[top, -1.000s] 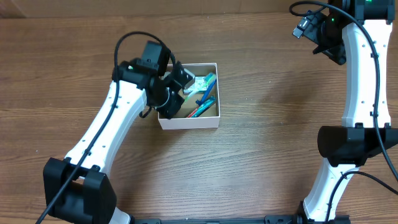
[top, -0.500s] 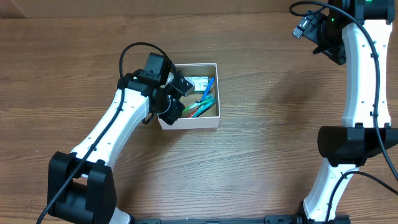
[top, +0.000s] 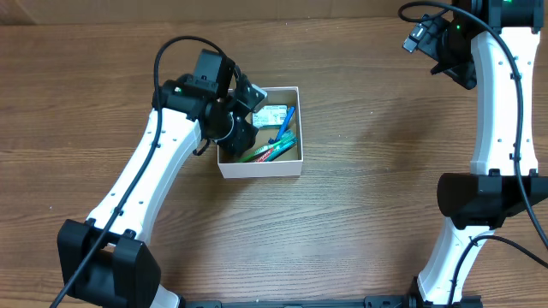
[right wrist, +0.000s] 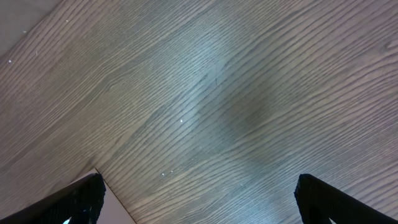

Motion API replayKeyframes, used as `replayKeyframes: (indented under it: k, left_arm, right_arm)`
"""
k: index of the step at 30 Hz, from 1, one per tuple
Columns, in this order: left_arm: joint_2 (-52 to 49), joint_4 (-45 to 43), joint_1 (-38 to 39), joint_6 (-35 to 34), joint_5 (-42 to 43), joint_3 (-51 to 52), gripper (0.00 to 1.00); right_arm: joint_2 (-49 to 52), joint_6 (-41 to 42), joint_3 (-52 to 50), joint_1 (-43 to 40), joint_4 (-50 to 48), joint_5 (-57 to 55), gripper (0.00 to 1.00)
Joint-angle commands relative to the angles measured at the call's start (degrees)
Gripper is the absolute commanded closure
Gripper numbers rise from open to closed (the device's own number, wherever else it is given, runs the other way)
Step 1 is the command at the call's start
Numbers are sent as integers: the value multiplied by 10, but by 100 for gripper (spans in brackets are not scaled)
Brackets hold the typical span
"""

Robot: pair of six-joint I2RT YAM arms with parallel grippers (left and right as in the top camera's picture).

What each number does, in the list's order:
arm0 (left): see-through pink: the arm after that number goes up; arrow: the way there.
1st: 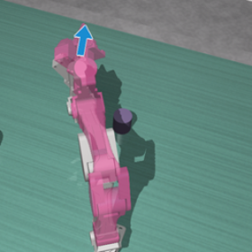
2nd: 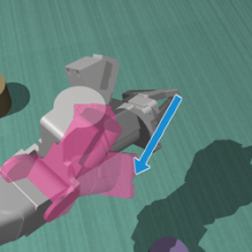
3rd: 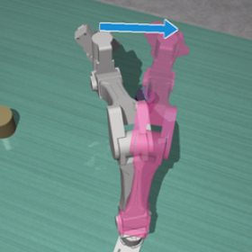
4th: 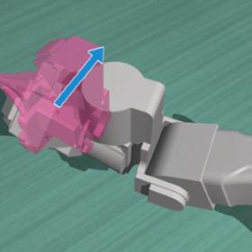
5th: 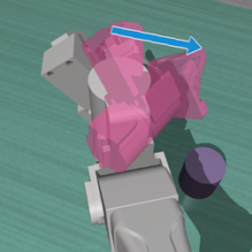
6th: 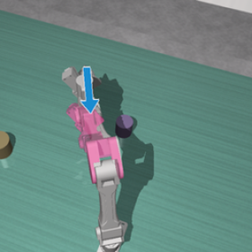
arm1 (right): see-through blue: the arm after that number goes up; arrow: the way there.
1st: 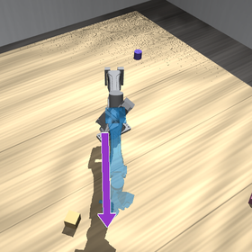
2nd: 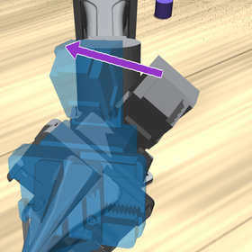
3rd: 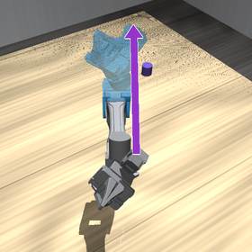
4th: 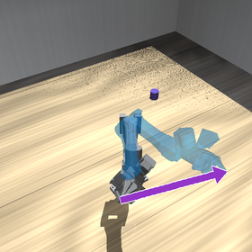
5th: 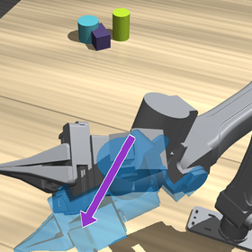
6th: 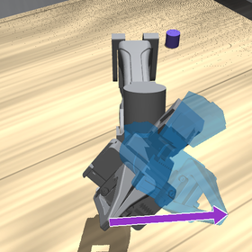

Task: Pack container

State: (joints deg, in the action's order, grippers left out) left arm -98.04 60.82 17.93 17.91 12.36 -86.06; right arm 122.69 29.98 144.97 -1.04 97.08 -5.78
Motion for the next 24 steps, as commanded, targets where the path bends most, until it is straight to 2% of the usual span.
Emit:
replayKeyframes:
  k: [1,7,11,14,17,21,24]
  left_arm:
    - [-1,19,0,-12,1,-16,47]
    - [7,51,23,-12,12,-51,46]
    - [26,96,63,-15,12,-131,46]
    - [57,128,66,-77,-12,-178,45]
    - [111,149,50,-128,-58,-179,42]
    - [225,184,11,-220,-132,-179,41]
    - [311,194,3,-253,-160,-172,41]
  right_arm:
    - [-5,0,9,-1,-1,1,0]
    - [-5,0,9,-1,-1,1,0]
    - [-5,0,9,-1,-1,1,0]
    - [-5,0,9,-1,-1,1,0]
    - [-5,0,9,-1,-1,1,0]
    - [-5,0,9,-1,-1,1,0]
    - [-5,0,9,-1,-1,1,0]
